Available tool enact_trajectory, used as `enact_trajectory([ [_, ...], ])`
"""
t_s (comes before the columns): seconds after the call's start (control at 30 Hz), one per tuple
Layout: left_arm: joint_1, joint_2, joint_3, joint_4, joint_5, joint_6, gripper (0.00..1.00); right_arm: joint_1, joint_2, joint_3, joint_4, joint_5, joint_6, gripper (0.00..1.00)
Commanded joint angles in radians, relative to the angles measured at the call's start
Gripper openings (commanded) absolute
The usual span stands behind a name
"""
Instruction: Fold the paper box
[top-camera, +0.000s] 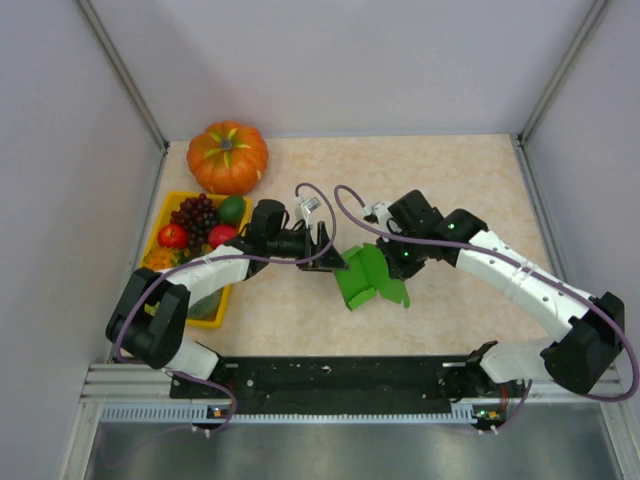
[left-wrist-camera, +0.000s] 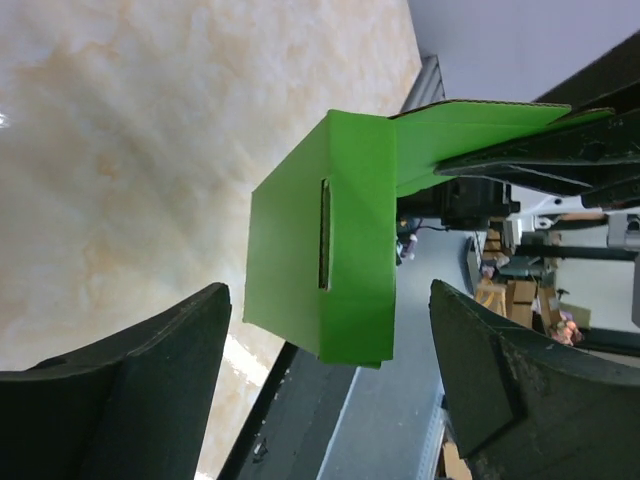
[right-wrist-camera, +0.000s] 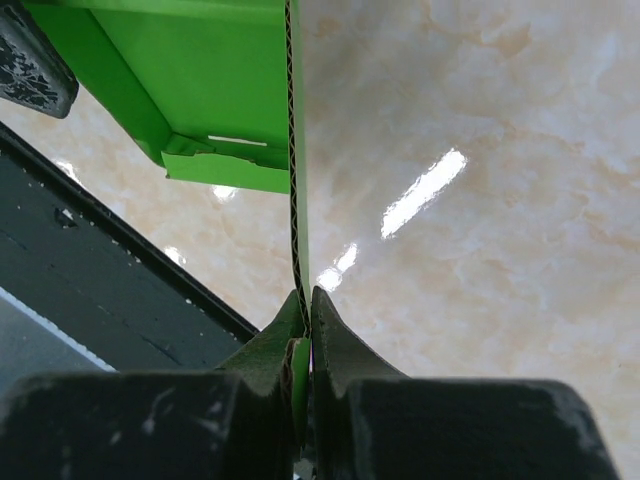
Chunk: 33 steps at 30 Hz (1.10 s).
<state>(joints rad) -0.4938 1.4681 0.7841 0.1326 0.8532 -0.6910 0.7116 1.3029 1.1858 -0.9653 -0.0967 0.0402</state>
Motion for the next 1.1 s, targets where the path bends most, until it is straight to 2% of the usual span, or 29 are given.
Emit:
enact_trajectory([
  [0.0, -0.003, 0.004, 0.055, 0.102, 0.141, 0.021, 0.81, 0.015, -0.008, 0.026, 0.051, -0.055, -0.077, 0.0],
  [0.13, -0.003, 0.023, 0.056, 0.084, 0.15, 0.042, 0.67, 0.014, 0.004, 0.028, 0.053, -0.067, -0.092, 0.0],
  [0.4, -0.005, 0.063, 0.063, 0.059, 0.118, 0.067, 0.67, 0.026, 0.006, 0.035, 0.053, -0.066, -0.1, 0.0],
  [0.43, -0.005, 0.064, 0.066, 0.049, 0.112, 0.068, 0.61, 0.034, 0.007, 0.038, 0.051, -0.058, -0.099, 0.0],
  [0.67, -0.005, 0.04, 0.058, 0.018, 0.029, 0.088, 0.38, 0.061, 0.027, 0.063, 0.053, -0.015, -0.065, 0.0],
  [0.7, -0.005, 0.02, 0.052, 0.019, 0.014, 0.09, 0.36, 0.06, 0.029, 0.067, 0.054, -0.005, -0.048, 0.03],
  [0.73, -0.005, 0.009, 0.038, 0.018, -0.018, 0.094, 0.35, 0.06, 0.029, 0.081, 0.054, 0.018, -0.018, 0.12],
  [0.77, -0.005, -0.003, 0.027, 0.009, -0.04, 0.094, 0.31, 0.06, 0.027, 0.087, 0.057, 0.058, 0.044, 0.28],
  [0.83, -0.005, -0.047, -0.005, 0.002, -0.091, 0.097, 0.28, 0.061, 0.012, 0.1, 0.063, 0.116, 0.13, 0.47],
  [0.87, -0.005, -0.064, -0.02, 0.005, -0.127, 0.094, 0.27, 0.058, 0.0, 0.1, 0.063, 0.18, 0.223, 0.6],
  [0.93, -0.003, -0.126, -0.064, 0.006, -0.186, 0.09, 0.26, 0.058, -0.068, 0.084, 0.065, 0.238, 0.315, 0.69],
  [0.97, 0.0, -0.191, -0.094, 0.015, -0.251, 0.087, 0.25, 0.039, -0.132, 0.057, 0.08, 0.253, 0.436, 0.81],
  [1.07, 0.006, -0.278, -0.161, 0.07, -0.304, 0.055, 0.25, 0.005, -0.295, -0.05, 0.152, 0.218, 0.565, 0.86],
])
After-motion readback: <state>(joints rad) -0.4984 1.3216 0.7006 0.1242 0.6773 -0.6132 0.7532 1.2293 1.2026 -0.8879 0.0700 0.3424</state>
